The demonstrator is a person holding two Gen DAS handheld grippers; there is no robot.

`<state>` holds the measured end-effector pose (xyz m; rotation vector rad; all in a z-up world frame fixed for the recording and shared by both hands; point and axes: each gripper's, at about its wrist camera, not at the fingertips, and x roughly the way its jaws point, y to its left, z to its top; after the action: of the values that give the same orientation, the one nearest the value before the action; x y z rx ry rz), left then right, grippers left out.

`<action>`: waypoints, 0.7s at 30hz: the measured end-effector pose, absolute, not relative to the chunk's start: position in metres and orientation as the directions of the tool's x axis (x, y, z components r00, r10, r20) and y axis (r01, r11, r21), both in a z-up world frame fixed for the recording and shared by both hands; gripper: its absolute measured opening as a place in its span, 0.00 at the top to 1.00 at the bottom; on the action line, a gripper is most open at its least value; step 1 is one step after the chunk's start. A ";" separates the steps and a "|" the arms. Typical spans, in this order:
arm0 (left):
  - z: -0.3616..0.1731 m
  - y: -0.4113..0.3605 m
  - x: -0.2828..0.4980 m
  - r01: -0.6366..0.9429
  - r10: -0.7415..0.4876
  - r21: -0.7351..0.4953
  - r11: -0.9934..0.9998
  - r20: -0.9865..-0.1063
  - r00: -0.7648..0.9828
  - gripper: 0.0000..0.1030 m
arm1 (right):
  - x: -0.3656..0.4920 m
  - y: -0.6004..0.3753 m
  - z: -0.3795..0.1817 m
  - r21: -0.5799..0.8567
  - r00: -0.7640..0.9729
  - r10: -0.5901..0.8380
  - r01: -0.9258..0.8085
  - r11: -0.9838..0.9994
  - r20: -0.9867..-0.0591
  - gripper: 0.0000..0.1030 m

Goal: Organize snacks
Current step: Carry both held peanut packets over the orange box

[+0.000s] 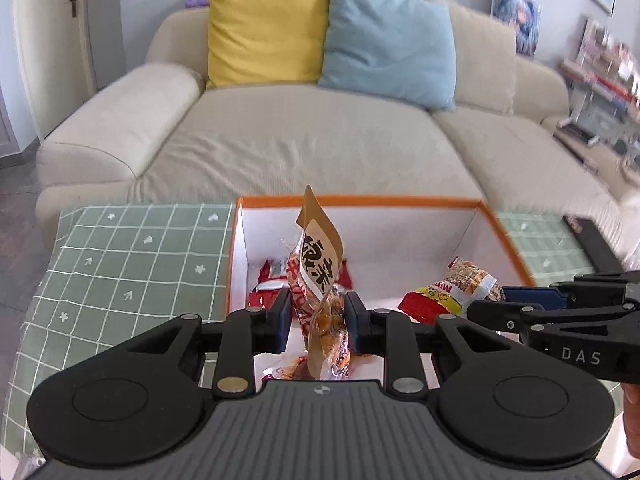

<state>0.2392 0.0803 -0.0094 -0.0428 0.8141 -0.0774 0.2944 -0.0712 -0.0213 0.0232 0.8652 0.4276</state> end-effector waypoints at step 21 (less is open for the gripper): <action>-0.085 0.045 0.285 0.188 0.137 0.265 0.946 -0.849 0.510 0.69 | 0.345 -0.047 -0.104 0.180 0.416 0.288 -0.279 0.943 -0.863 0.71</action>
<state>0.2855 0.0447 -0.0853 0.3449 1.0407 -0.0316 0.3447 -0.0465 -0.1037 0.0091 1.0854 0.3560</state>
